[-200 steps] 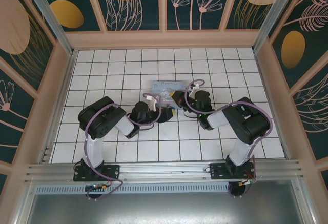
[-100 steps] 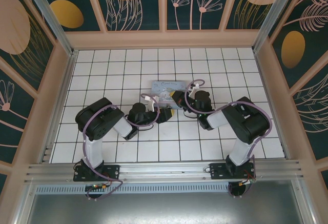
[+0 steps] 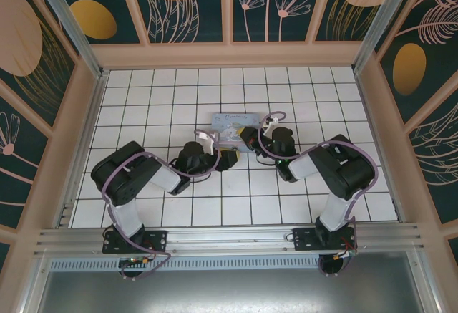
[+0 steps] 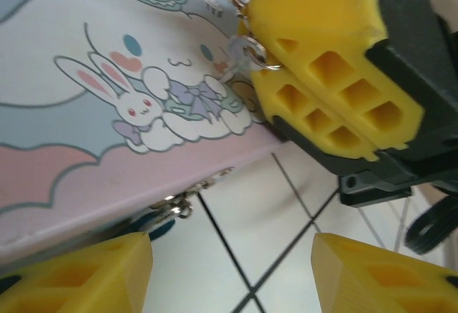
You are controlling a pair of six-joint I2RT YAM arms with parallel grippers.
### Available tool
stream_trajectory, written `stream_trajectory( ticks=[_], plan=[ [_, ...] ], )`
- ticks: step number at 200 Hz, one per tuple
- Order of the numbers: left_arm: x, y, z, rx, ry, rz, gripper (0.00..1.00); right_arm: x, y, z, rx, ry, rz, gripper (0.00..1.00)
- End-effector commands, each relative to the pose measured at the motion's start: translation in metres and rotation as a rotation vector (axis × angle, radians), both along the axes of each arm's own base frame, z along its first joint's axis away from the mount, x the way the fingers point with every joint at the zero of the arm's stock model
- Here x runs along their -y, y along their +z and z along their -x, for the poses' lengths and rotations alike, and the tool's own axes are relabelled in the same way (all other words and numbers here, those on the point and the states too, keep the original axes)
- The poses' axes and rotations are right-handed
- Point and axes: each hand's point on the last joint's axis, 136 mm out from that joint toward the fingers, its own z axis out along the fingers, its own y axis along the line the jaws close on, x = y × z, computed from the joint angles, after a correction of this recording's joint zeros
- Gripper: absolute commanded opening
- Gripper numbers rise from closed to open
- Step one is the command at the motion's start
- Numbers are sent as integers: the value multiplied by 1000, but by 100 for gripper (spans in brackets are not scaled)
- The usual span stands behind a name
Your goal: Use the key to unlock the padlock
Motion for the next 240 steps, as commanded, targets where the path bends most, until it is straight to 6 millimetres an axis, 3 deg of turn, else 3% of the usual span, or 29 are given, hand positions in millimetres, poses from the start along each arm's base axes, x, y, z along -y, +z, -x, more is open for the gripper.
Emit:
stream_trajectory(
  ticks=[1,64,149,240],
  plan=[
    [-3,-16,-5,26,0,-126,62,3,-10,2,-19,-2,1,0],
    [3,-36,-10,35,-29,-189,61,2,-13,2,-29,-2,-8,0],
    [1,-47,-23,69,0,-255,61,2,-15,1,-35,-3,-11,0],
    [35,-30,-14,39,-151,-131,62,1,-16,-1,-38,-6,-9,0]
  ],
)
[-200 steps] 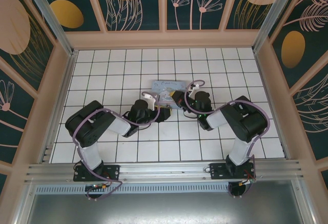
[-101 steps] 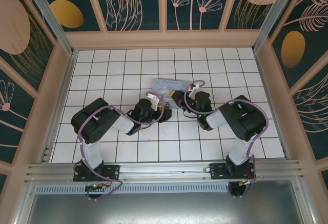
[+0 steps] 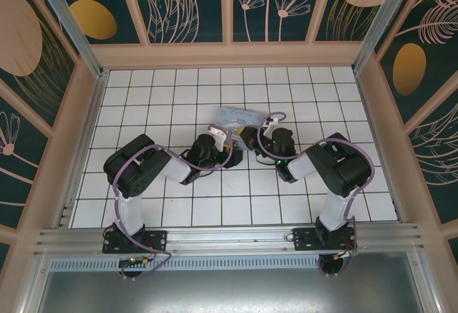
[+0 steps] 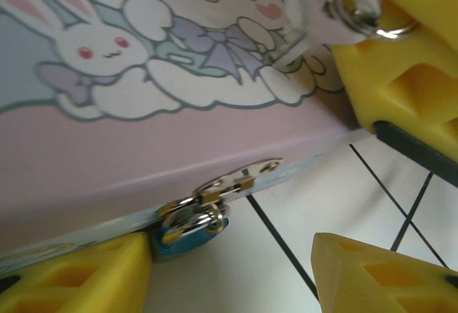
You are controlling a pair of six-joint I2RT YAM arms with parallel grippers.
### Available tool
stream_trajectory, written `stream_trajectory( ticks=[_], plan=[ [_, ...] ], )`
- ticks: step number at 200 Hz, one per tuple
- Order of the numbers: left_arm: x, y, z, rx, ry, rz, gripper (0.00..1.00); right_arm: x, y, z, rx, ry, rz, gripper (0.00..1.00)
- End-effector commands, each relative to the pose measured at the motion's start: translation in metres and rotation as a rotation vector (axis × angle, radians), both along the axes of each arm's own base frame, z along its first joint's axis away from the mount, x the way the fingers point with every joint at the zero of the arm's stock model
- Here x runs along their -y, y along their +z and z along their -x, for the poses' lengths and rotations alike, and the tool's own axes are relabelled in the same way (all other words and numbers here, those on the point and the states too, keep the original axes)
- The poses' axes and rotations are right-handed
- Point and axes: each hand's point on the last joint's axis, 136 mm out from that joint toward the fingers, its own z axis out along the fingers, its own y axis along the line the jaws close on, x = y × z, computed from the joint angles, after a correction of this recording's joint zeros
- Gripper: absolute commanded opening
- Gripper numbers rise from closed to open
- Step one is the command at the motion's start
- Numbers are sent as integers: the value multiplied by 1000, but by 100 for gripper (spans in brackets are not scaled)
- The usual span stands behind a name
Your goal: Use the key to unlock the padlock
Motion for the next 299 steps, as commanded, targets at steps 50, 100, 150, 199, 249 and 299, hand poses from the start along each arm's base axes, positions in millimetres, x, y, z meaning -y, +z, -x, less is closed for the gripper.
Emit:
stream_trajectory(
  ticks=[50,100,150,199,249,299],
  plan=[
    [20,6,14,-65,-97,114,63,2,-16,1,-39,-3,19,0],
    [15,7,12,-97,-38,183,64,3,-16,2,-40,-4,16,0],
    [15,14,15,-148,-11,296,64,4,-16,3,-41,-6,15,0],
    [12,35,23,-158,-15,412,64,4,-16,3,-42,-7,14,0],
    [9,40,21,-157,10,429,64,4,-17,2,-43,-9,14,0],
    [6,16,13,-207,73,371,63,4,-17,2,-45,-10,11,0]
  ],
)
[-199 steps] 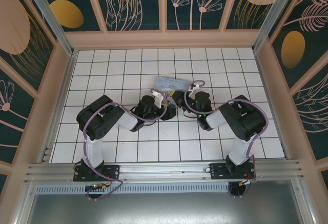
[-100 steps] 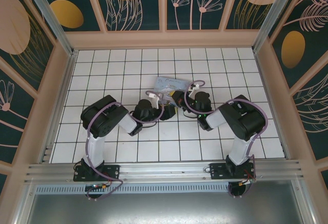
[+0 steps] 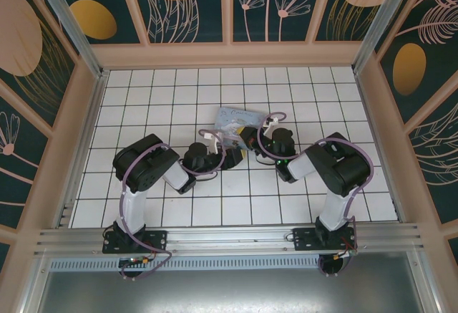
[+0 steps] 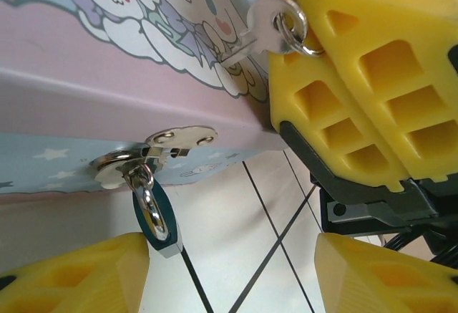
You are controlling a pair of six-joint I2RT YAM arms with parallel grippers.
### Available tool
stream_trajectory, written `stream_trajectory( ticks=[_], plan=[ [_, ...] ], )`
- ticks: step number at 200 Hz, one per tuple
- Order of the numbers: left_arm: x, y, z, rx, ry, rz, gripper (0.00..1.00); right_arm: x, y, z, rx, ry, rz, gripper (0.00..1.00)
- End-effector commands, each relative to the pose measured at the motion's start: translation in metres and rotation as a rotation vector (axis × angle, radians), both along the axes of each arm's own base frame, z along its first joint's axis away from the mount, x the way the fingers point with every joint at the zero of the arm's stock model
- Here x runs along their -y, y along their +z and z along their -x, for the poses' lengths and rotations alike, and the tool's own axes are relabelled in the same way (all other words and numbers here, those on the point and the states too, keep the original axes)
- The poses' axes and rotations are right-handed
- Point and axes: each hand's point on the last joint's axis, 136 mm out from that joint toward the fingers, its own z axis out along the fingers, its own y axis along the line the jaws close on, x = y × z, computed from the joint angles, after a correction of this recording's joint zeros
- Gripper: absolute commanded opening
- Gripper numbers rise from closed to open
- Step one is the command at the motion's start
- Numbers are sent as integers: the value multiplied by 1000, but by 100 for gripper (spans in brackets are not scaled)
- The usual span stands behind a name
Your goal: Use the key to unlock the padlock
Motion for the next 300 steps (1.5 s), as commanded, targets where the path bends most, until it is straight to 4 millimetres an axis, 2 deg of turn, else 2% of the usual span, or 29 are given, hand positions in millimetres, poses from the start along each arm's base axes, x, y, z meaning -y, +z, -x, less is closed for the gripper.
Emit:
stream_trajectory(
  ticks=[1,38,142,205,269,300],
  plan=[
    [1,-6,-7,-10,28,-12,63,4,-17,2,-47,-9,17,0],
    [-5,-27,-14,-52,72,-109,60,4,-16,2,-48,-9,15,0],
    [-10,-43,-24,-70,116,-203,38,4,-15,1,-46,-11,13,0],
    [-14,-48,-24,-50,110,-256,39,4,-18,2,-51,-10,14,0],
    [-24,-58,-26,-28,131,-353,37,3,-19,1,-53,-9,11,0],
    [-27,-61,-27,-23,137,-382,31,3,-20,1,-54,-10,8,0]
  ],
)
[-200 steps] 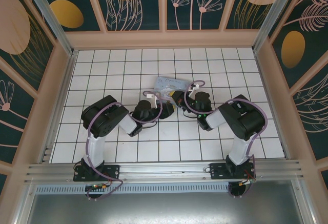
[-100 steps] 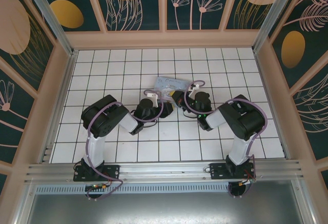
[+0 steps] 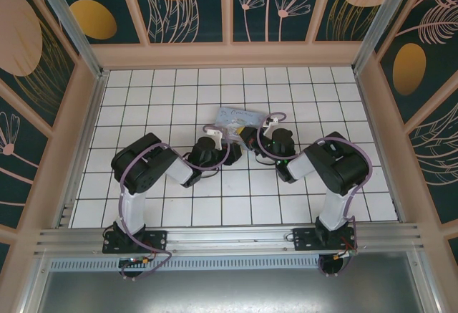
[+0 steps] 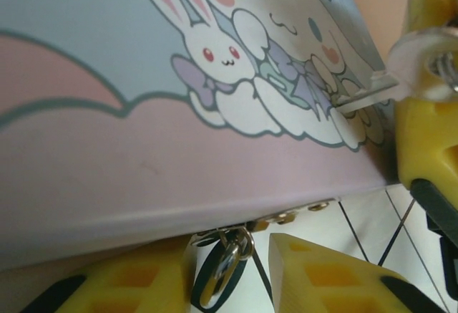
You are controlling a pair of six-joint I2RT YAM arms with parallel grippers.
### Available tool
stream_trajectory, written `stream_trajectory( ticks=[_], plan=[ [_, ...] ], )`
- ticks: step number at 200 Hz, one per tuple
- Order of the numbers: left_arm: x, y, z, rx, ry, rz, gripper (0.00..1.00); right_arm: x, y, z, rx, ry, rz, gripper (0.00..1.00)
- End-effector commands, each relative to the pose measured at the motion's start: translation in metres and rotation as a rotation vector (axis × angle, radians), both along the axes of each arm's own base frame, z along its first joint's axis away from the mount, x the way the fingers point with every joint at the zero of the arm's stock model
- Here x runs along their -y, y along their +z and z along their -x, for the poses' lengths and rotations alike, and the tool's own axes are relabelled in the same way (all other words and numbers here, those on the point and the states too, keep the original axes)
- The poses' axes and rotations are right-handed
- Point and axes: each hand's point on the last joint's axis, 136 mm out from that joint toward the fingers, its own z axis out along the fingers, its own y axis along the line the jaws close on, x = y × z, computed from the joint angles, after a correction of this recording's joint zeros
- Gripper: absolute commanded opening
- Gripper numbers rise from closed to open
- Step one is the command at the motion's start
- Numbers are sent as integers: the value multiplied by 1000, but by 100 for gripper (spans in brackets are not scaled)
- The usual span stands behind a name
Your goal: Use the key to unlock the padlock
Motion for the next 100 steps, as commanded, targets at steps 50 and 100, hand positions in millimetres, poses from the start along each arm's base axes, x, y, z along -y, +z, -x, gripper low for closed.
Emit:
stream_trajectory(
  ticks=[50,100],
  plan=[
    [-21,-39,4,-65,39,-158,29,3,-20,1,-55,-7,15,0],
    [-20,-42,5,-67,30,-155,20,3,-22,2,-58,-6,15,0]
  ],
)
